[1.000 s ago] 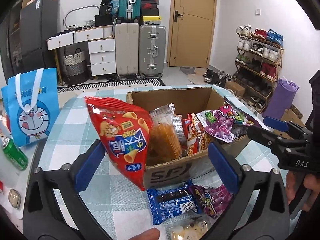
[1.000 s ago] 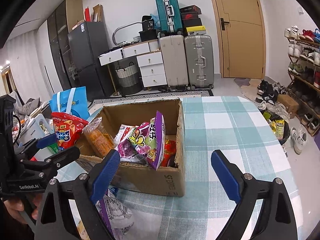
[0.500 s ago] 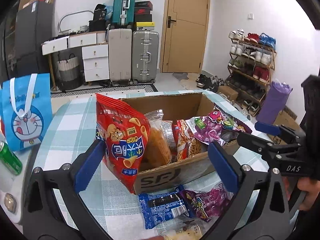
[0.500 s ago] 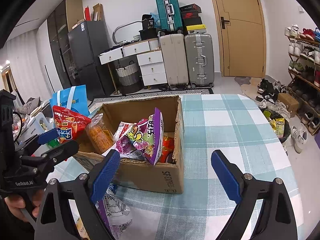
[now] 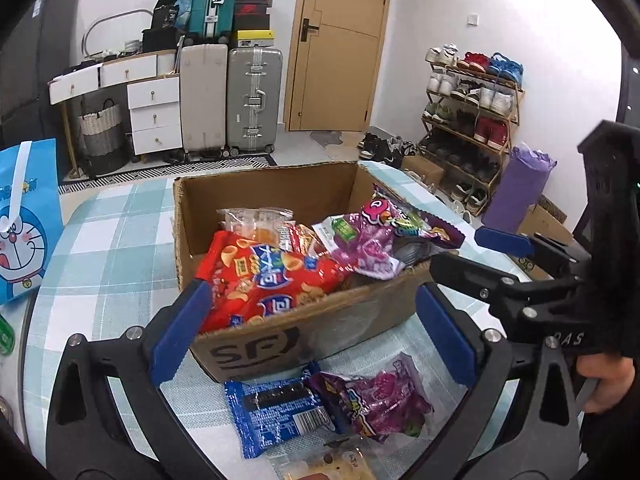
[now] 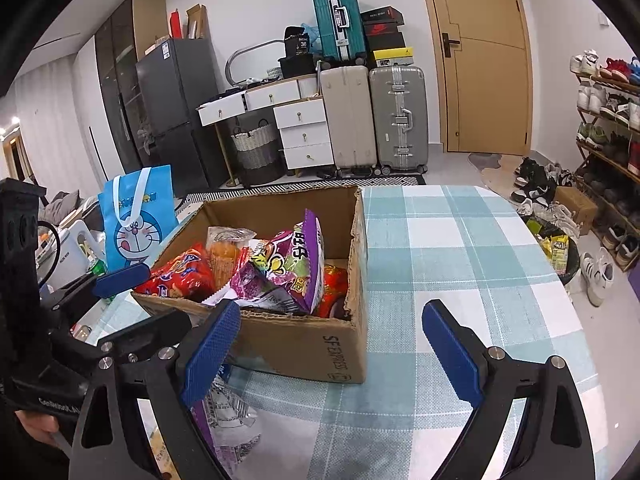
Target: Organize snacks
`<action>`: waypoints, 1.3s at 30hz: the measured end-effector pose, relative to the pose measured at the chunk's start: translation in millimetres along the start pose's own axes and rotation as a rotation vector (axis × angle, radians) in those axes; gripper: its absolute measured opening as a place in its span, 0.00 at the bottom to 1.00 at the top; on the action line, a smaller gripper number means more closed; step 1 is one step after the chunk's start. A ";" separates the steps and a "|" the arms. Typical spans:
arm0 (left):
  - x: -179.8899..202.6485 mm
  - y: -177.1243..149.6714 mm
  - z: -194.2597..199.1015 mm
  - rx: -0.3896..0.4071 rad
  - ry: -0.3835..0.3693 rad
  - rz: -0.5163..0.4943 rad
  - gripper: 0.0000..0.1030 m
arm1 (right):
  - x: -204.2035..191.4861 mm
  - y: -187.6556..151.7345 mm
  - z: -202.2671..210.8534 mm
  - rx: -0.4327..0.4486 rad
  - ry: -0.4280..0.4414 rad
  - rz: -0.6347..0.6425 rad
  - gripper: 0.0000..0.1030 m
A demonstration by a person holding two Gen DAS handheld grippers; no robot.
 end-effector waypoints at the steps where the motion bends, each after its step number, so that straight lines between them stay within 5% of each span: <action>1: 0.9 -1.1 1.0 -0.004 0.007 -0.006 0.99 | 0.8 -1.1 0.1 -0.004 0.002 0.000 0.91; 21: -32.2 -48.5 50.7 -0.077 0.162 0.066 0.99 | -9.8 -40.7 10.8 -0.098 0.057 0.027 0.98; 39: -13.7 -110.2 67.6 -0.169 0.176 0.075 0.99 | -18.9 -86.6 -7.8 -0.227 0.070 0.049 0.98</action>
Point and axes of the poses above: each gripper's, at about its wrist camera, not at the fingertips, and z roughly against the way its jaws point, x to its right, y to its top, the point moved 6 cm from there along -z, roughly the way its jaws point, and after that the axes turned 12 degrees about -z, right-handed, at the moved point
